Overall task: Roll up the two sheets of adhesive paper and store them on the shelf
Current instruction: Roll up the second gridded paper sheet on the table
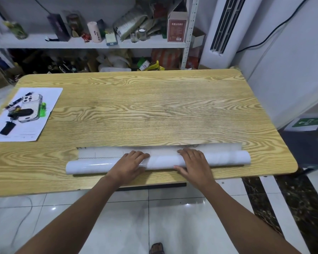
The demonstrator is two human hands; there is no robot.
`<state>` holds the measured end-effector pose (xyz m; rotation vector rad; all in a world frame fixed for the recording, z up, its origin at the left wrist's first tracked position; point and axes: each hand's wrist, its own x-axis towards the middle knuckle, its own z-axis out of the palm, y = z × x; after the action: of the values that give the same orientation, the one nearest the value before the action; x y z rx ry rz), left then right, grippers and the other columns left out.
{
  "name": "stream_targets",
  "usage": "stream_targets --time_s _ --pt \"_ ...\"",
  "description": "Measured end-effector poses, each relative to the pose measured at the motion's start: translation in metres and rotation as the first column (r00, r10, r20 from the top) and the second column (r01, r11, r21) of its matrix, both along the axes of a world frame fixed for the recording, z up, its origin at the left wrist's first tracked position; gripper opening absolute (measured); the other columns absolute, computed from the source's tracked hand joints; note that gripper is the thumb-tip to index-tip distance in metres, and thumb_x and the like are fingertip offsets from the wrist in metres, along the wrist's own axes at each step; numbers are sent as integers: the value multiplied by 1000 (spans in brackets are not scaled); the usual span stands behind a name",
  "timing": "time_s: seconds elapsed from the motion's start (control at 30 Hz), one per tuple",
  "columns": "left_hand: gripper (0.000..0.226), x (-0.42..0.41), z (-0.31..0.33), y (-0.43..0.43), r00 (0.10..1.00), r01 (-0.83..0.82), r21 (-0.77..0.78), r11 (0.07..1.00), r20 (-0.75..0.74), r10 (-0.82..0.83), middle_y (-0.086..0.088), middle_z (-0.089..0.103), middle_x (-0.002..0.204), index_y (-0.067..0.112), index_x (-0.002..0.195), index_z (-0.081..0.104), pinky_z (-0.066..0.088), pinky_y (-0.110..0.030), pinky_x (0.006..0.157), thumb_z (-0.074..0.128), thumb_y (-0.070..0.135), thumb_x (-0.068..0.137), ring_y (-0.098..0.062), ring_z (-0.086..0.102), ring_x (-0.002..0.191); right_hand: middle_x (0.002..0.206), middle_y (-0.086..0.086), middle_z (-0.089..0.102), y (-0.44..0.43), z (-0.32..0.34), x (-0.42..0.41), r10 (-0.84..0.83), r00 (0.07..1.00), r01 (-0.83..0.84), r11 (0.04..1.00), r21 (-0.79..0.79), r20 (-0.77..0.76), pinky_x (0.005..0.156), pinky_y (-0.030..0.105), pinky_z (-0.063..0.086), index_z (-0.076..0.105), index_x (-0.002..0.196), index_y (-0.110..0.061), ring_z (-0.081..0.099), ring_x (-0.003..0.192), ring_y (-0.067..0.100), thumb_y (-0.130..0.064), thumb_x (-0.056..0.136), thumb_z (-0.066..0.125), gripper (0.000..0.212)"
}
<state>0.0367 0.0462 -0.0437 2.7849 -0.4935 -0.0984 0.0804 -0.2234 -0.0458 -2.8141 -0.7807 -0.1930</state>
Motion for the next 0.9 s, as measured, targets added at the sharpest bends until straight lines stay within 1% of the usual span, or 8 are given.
stream_targets --time_s 0.17,0.23,0.33,0.4,0.6,0.73,0.8,0.9 --pt "53 -2 1 1 999 3 -80 997 -40 -6 -4 56 117 16 127 49 44 -35 84 35 48 86 -21 50 105 114 -1 59 -3 -1 0 35 996 -39 998 -52 -79 96 29 28 57 117 -24 55 105 18 -65 76 44 60" --pt "55 -3 5 1 995 -37 -133 990 -95 25 -5 50 121 14 130 48 40 -28 85 37 48 88 -20 48 103 116 -1 58 -5 -2 1 54 994 -58 997 -48 -92 99 33 32 56 119 -25 53 109 20 -62 75 55 58" --pt "43 -1 10 2 988 -41 -179 983 -154 13 -5 42 117 14 132 45 36 -23 77 50 31 93 -14 45 89 116 1 57 -5 -4 3 52 993 -55 998 -26 -104 96 38 39 57 121 -25 52 108 23 -54 73 68 57" --pt "43 0 10 3 984 -35 -168 985 -177 5 -6 42 114 13 133 44 34 -21 78 50 26 93 -13 43 89 114 1 58 -4 -4 3 34 994 -36 999 -21 -101 92 39 41 58 121 -26 53 104 25 -51 73 70 56" --pt "48 3 9 2 984 -62 -103 993 -175 43 -7 45 127 14 138 35 37 -27 89 46 31 95 -23 47 113 114 0 57 -3 -3 3 46 991 -48 999 -9 -123 90 37 42 51 129 -29 51 103 25 -53 80 63 56" --pt "60 3 8 5 998 -46 23 999 -51 47 -8 57 120 15 130 42 44 -37 83 22 57 92 -29 57 101 118 -1 56 -3 -1 6 53 986 -53 999 0 -161 93 35 38 50 125 -28 48 105 23 -53 84 57 49" --pt "51 2 6 6 998 -27 79 996 51 23 -8 60 110 18 123 43 49 -36 76 28 54 89 -27 58 93 115 -1 57 -2 -1 6 48 988 -50 999 -6 -149 93 35 38 53 121 -26 50 103 23 -57 84 49 48" --pt "45 1 6 5 986 -10 139 990 168 -14 -5 60 103 20 114 47 51 -33 70 55 48 80 -21 49 92 112 -1 60 -1 -1 7 41 990 -40 999 8 -134 92 35 39 56 117 -24 53 101 22 -61 83 35 55"
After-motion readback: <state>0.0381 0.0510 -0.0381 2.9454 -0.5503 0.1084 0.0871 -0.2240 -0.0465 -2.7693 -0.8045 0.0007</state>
